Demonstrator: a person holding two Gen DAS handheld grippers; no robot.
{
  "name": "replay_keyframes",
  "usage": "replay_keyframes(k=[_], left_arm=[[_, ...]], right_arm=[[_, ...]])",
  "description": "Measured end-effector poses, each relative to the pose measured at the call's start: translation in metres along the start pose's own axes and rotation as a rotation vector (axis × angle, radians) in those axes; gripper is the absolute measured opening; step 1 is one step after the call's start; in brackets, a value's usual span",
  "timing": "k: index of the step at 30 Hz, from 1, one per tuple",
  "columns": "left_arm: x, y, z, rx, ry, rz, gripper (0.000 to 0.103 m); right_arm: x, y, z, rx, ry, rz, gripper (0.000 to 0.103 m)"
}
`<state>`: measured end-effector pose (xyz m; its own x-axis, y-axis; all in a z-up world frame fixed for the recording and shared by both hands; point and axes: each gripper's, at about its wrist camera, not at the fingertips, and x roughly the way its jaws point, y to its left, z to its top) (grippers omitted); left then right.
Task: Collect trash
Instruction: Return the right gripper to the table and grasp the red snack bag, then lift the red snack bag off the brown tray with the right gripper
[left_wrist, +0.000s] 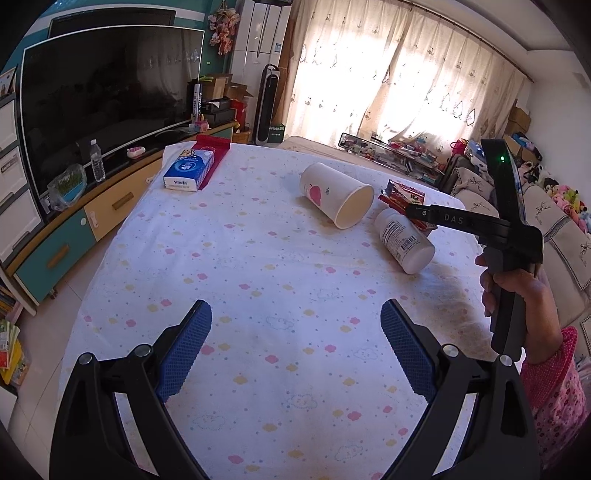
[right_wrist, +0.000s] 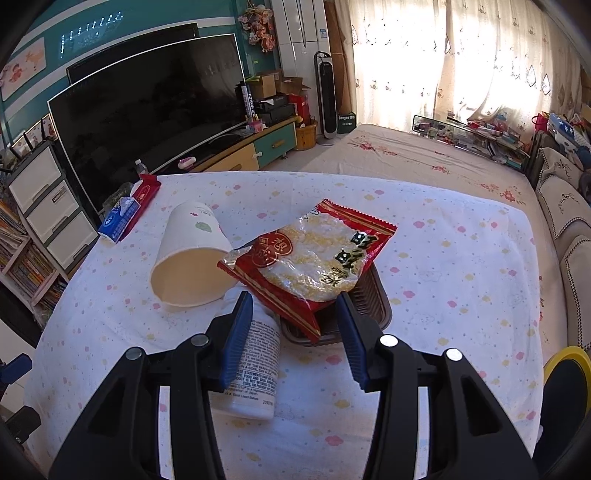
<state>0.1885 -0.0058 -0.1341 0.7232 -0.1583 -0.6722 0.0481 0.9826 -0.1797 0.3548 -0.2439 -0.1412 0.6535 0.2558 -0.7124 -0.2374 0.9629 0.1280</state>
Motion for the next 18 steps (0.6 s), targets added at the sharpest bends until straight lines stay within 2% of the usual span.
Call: replay_keyframes(k=[2,3,7,12,18], left_arm=[[0.002,-0.002,0.0,0.002,0.006,-0.004,0.091],[0.004,-0.003,0.0,0.003,0.009,-0.004,0.091],[0.008,-0.005,0.001,0.003,0.018,-0.003,0.091],[0.014,-0.007,0.0,0.006,0.029,-0.004,0.091],[0.018,-0.01,-0.003,0.014,0.039,-0.006,0.091]], right_arm=[[0.002,-0.002,0.0,0.005,0.003,0.0,0.045],[0.004,-0.003,0.0,0.009,0.007,-0.002,0.041],[0.012,-0.006,-0.003,0.023,0.026,0.001,0.015],[0.003,-0.009,-0.003,0.03,-0.006,0.01,0.007],[-0.015,-0.008,-0.002,0.024,-0.036,0.019,0.006]])
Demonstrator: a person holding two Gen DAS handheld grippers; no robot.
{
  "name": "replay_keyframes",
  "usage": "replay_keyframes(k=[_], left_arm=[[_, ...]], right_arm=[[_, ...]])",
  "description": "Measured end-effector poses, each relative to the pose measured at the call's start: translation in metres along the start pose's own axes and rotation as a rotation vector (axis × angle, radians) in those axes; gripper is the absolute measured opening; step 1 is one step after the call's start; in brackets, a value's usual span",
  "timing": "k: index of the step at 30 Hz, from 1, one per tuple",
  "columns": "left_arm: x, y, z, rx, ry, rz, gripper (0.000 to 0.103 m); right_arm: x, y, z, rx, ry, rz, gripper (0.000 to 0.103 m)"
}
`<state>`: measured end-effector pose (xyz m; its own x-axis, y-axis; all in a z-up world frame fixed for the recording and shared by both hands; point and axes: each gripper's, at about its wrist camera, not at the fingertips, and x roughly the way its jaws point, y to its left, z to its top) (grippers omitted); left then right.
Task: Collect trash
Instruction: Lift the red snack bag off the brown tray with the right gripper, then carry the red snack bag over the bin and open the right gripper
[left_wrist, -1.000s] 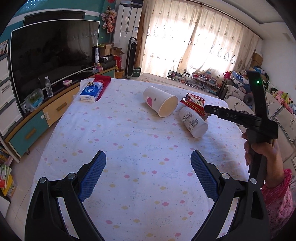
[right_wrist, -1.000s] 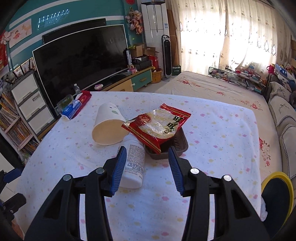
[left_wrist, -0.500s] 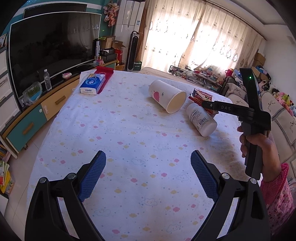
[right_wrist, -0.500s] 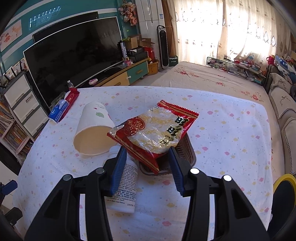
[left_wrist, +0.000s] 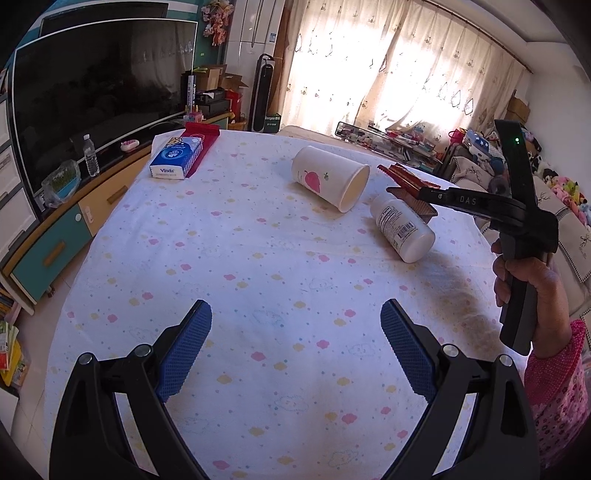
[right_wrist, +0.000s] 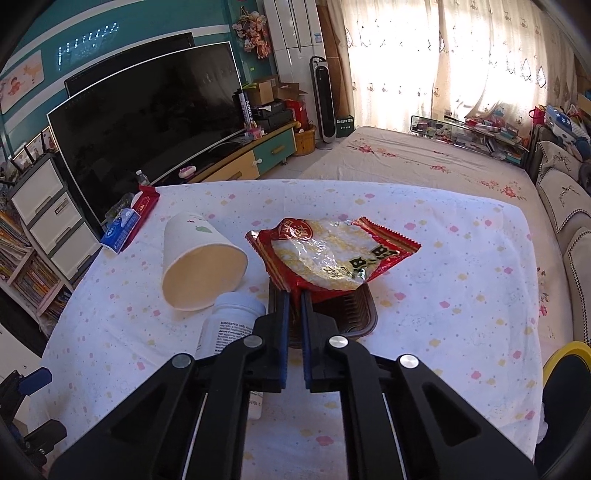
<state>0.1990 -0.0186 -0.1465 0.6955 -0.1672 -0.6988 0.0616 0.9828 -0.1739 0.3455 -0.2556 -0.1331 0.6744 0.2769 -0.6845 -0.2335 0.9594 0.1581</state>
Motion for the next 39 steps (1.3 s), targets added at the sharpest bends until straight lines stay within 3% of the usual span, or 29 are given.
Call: replay_keyframes(k=[10,16,30,39], left_arm=[[-0.003,-0.003,-0.003,0.006,-0.001,0.001,0.091],[-0.007,-0.009,-0.006,0.016,-0.007,-0.006,0.091],[-0.016,-0.049,-0.01,0.076,-0.013,-0.021,0.091],[-0.012,-0.081,-0.015,0.123,0.01,-0.031,0.091]], right_arm=[[-0.049,0.015,-0.004,-0.059,-0.068,-0.009,0.006],[-0.085,0.003,-0.012,-0.048,-0.112,-0.039,0.006],[-0.143,-0.082,-0.05,0.048,-0.156,-0.176,0.006],[-0.165,-0.158,-0.093,0.141,-0.141,-0.279,0.006]])
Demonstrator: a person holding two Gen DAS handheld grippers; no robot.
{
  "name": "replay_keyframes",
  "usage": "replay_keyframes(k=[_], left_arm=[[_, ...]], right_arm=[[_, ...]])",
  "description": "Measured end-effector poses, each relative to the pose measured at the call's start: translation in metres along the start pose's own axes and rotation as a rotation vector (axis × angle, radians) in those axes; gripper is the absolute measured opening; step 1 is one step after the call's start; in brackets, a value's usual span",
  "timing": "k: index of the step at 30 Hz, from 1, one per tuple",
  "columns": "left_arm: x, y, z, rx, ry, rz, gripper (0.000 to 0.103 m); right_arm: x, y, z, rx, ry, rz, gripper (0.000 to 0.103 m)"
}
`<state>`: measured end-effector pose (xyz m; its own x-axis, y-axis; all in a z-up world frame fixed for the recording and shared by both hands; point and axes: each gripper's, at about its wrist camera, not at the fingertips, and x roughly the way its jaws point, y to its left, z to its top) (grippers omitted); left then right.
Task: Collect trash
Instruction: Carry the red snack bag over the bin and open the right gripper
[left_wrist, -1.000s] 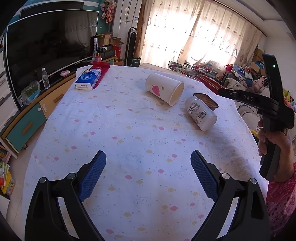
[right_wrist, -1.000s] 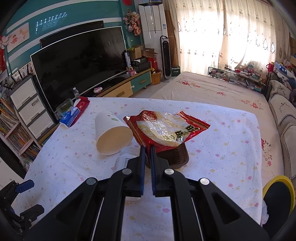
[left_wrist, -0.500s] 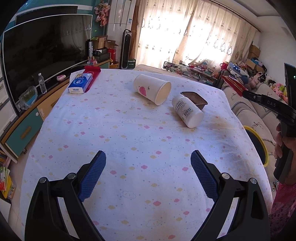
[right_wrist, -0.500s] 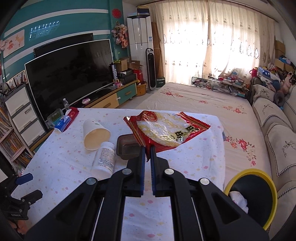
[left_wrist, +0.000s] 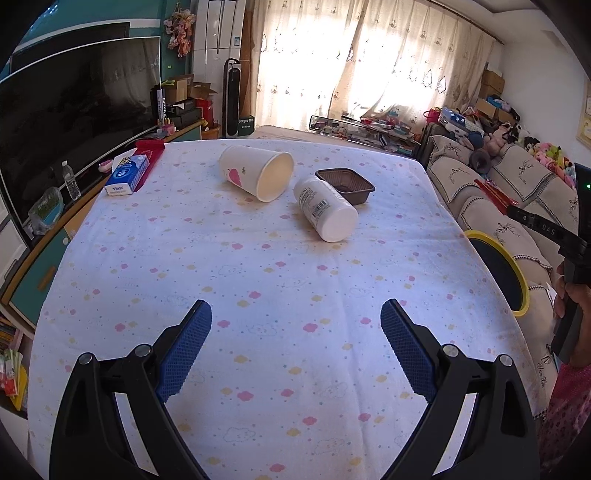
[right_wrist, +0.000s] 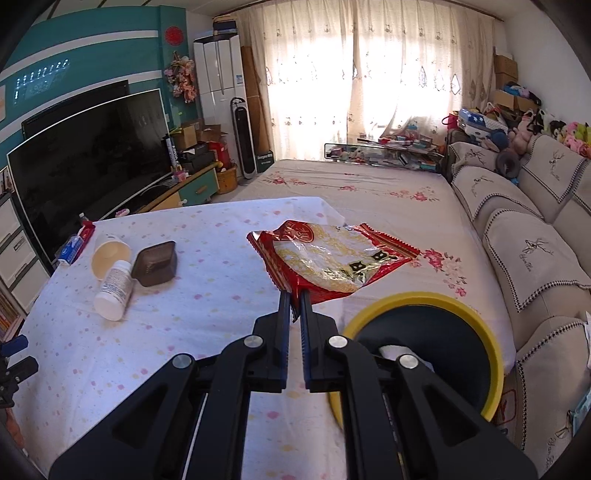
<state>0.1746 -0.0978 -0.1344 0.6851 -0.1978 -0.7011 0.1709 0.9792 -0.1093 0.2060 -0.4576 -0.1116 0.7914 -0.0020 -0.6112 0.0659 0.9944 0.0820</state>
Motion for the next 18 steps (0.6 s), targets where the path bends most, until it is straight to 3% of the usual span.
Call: replay_keyframes(k=[6,18], left_arm=[[0.006,-0.02,0.0,0.03,0.016,-0.006,0.091],[0.015,-0.039,0.002,0.065,0.042,0.003,0.091]], right_arm=[[0.018,-0.05,-0.03,0.053,0.057,-0.068,0.006],[0.05,-0.099,-0.062,0.158,0.127,-0.134,0.011]])
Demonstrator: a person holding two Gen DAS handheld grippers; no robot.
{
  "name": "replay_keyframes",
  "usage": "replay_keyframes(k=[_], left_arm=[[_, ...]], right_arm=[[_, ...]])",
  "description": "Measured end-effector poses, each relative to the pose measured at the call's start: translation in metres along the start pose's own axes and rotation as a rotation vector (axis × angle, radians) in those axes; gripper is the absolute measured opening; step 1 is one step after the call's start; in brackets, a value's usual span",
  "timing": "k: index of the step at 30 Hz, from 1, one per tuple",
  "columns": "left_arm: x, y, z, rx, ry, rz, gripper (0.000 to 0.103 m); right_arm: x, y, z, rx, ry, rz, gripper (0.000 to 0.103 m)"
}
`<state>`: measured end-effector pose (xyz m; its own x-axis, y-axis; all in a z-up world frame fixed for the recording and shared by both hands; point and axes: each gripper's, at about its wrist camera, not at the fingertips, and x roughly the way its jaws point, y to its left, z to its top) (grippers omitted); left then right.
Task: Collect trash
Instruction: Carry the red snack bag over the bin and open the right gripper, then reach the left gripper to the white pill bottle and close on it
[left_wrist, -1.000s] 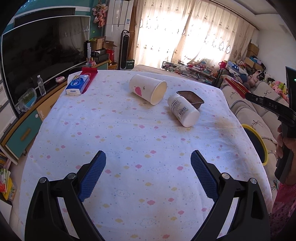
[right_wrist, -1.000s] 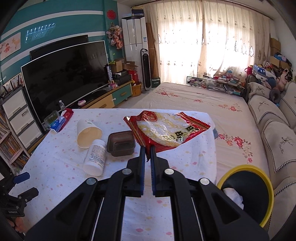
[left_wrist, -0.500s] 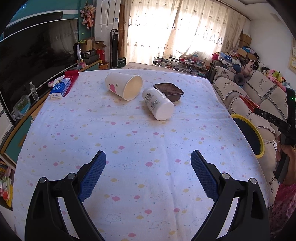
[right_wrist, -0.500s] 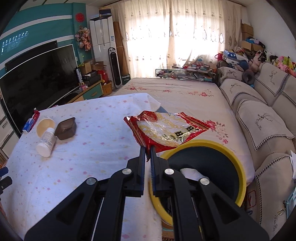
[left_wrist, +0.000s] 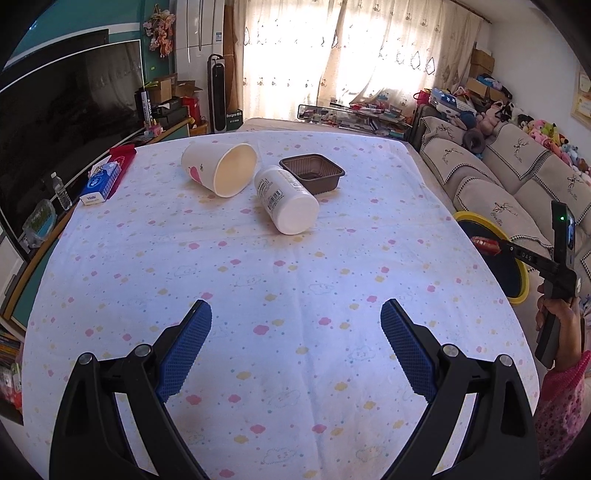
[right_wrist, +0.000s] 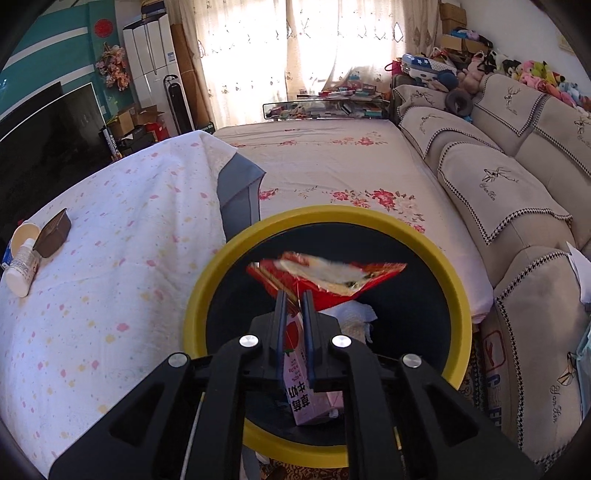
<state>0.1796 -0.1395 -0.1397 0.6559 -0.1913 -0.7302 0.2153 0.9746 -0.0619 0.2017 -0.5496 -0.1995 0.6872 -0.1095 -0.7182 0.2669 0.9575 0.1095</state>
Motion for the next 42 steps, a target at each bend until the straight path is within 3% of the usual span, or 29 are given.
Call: replay_keyframes(k=[13,29,42], left_arm=[[0.027,-0.004,0.015,-0.023,0.035,0.028,0.092],[0.1,0.0,0.075,-0.146,0.064,0.09,0.093],[0.142,0.008,0.103,-0.166,0.088,0.171,0.088]], right_arm=[[-0.018,0.005,0.002,0.002,-0.045,0.018,0.013],[-0.01,0.012,0.003,0.002,-0.036,0.05,0.014],[-0.001,0.014,0.003,0.009,-0.023,0.065,0.014]])
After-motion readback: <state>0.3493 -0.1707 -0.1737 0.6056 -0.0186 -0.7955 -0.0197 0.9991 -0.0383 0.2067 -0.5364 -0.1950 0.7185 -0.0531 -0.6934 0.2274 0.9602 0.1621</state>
